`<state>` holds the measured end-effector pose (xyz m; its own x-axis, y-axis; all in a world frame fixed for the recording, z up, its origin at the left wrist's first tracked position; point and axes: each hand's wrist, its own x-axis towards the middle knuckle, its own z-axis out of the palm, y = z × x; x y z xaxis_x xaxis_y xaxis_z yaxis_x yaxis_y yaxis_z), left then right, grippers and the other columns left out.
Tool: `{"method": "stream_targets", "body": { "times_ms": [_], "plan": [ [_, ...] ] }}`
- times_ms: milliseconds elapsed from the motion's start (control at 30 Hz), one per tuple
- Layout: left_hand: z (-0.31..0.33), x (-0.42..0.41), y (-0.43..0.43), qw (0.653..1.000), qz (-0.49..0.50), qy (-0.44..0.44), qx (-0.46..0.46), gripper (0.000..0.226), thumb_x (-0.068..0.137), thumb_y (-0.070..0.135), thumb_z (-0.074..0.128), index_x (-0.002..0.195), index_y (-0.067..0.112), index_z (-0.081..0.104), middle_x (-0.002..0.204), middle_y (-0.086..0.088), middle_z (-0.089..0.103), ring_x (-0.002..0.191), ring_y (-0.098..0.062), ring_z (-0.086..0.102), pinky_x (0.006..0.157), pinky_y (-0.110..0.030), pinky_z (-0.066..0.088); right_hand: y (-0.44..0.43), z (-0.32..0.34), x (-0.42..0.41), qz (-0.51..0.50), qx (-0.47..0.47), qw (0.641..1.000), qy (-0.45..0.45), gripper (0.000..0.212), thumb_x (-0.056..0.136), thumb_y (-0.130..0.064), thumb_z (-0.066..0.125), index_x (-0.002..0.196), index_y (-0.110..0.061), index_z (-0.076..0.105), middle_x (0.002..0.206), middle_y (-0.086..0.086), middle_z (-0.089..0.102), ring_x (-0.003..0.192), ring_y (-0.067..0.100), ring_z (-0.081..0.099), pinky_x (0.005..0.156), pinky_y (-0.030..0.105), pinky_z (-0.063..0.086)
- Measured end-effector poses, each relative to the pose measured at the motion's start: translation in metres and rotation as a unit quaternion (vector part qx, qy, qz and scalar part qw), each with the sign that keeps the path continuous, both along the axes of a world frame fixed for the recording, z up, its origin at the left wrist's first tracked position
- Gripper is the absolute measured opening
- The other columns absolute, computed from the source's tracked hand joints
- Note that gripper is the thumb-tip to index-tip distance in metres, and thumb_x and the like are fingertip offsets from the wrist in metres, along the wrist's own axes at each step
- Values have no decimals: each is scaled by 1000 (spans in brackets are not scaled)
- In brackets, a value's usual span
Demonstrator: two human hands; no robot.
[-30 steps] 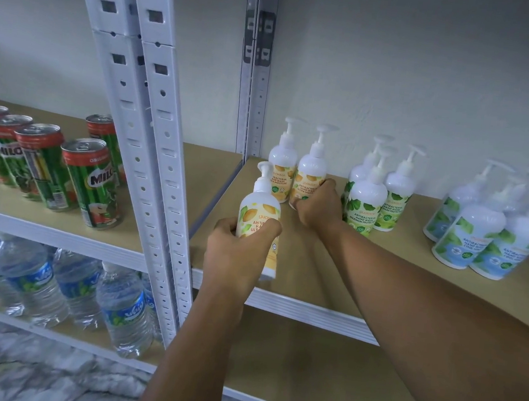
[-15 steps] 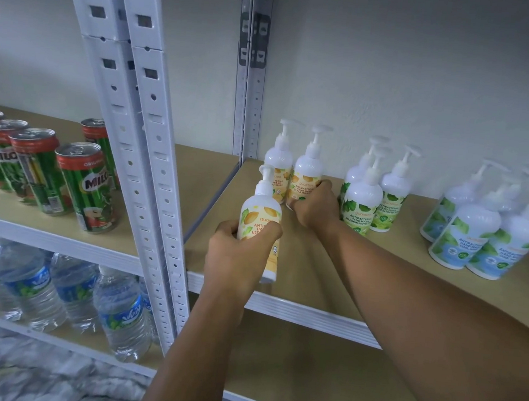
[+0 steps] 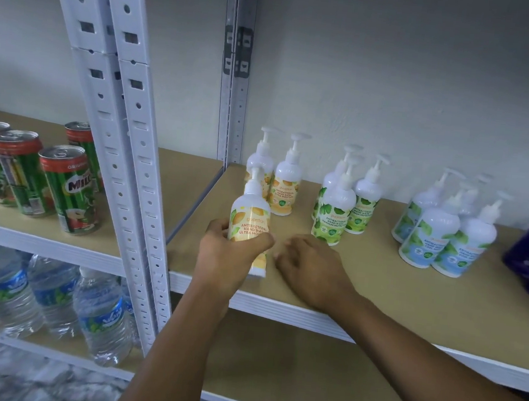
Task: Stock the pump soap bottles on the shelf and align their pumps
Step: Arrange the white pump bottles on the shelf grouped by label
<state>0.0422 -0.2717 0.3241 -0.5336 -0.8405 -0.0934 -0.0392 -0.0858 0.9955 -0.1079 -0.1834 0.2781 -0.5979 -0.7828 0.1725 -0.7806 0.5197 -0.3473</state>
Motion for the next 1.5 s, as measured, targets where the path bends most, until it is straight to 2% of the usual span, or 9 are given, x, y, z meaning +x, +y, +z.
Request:
{"method": "stream_targets", "body": {
  "times_ms": [67,167,367,533,667,767,900,1067,1500],
  "plan": [
    [-3,0,1,999,1,6,-50,45,76,24,85,114,20,60,92,0,69,73,-11,67,53,-17,52,6,-2,1,5,6,1000,24,47,99,-50,44,130,-17,59,143,-1,53,135,20,43,113,39,33],
    [-10,-1,-2,992,-4,-12,-126,36,75,29,86,104,27,65,89,7,72,81,-11,70,72,-32,61,7,-2,5,0,1,999,35,46,100,-48,41,132,-19,58,145,-3,51,137,18,41,114,37,30],
    [-25,2,-6,987,-6,-11,-158,66,71,26,90,128,26,55,115,15,66,107,-6,64,93,-31,56,5,-1,8,-12,6,999,38,41,98,-46,42,124,-19,60,135,-3,55,130,21,45,108,38,32],
    [-33,1,-6,981,-13,-63,-185,75,63,28,91,127,23,53,116,10,66,103,-8,66,89,-36,59,5,1,9,-15,8,999,28,40,96,-48,42,119,-20,60,130,-2,57,125,22,47,105,39,35],
    [-37,4,-3,966,4,-129,-225,58,68,26,91,112,24,53,110,7,66,96,-11,65,83,-33,57,5,4,9,-11,22,999,27,44,97,-48,38,124,-20,58,135,-2,55,128,22,45,107,39,32],
    [-34,0,-7,963,7,-146,-228,63,71,30,89,121,19,53,102,14,63,94,-9,63,78,-26,51,4,4,9,-13,25,999,34,42,97,-49,38,121,-21,59,132,-2,56,125,22,46,104,39,33],
    [-33,-25,-30,948,3,-215,-236,61,74,42,85,124,23,54,108,11,66,103,-15,64,92,-37,53,3,0,7,-13,19,999,47,42,96,-50,38,120,-23,58,130,-2,55,123,22,47,102,40,34],
    [-36,-58,-54,922,31,-270,-277,58,72,58,77,118,26,61,117,2,69,113,-26,61,96,-46,50,1,-4,5,-22,11,998,60,39,95,-50,38,118,-24,57,128,-3,55,121,21,46,100,40,34],
    [-43,-80,-71,916,87,-266,-287,42,82,46,69,113,21,59,114,-2,68,110,-28,58,95,-42,47,-1,-6,4,-21,5,997,69,37,96,-49,38,116,-24,57,125,-3,55,119,20,45,99,39,32]
  ]
}}
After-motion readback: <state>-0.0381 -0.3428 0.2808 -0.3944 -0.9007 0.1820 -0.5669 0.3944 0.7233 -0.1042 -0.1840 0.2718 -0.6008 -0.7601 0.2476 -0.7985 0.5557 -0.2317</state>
